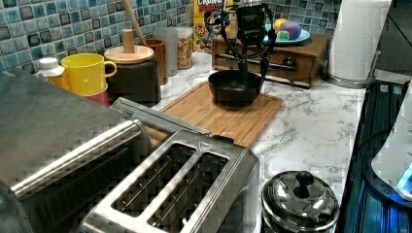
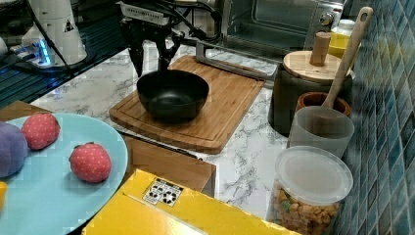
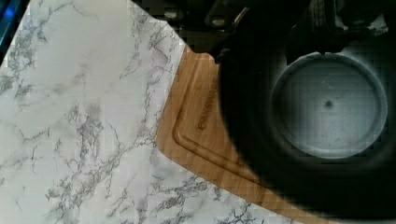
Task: Put the bowl on the board.
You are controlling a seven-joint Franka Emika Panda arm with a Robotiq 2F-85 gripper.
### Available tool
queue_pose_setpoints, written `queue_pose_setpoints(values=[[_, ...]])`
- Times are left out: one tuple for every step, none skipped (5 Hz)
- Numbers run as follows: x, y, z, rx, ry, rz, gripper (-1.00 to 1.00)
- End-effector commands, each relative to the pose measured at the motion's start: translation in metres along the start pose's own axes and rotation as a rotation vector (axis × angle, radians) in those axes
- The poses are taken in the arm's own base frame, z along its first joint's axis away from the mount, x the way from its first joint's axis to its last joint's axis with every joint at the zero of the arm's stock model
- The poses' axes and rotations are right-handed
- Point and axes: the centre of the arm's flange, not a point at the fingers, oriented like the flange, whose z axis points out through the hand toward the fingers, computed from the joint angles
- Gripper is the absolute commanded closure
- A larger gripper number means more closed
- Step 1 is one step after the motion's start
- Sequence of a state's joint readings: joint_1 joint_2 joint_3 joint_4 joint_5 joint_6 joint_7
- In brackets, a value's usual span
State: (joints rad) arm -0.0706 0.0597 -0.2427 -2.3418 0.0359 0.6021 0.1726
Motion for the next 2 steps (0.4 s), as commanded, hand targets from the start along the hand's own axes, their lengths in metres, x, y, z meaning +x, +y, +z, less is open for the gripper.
queue_pose_setpoints(values=[[0.0097, -0.0366, -0.0684, 0.021, 0.061, -0.010, 0.00], [0.0079, -0.0378, -0.0696, 0.009, 0.058, -0.037, 0.00]])
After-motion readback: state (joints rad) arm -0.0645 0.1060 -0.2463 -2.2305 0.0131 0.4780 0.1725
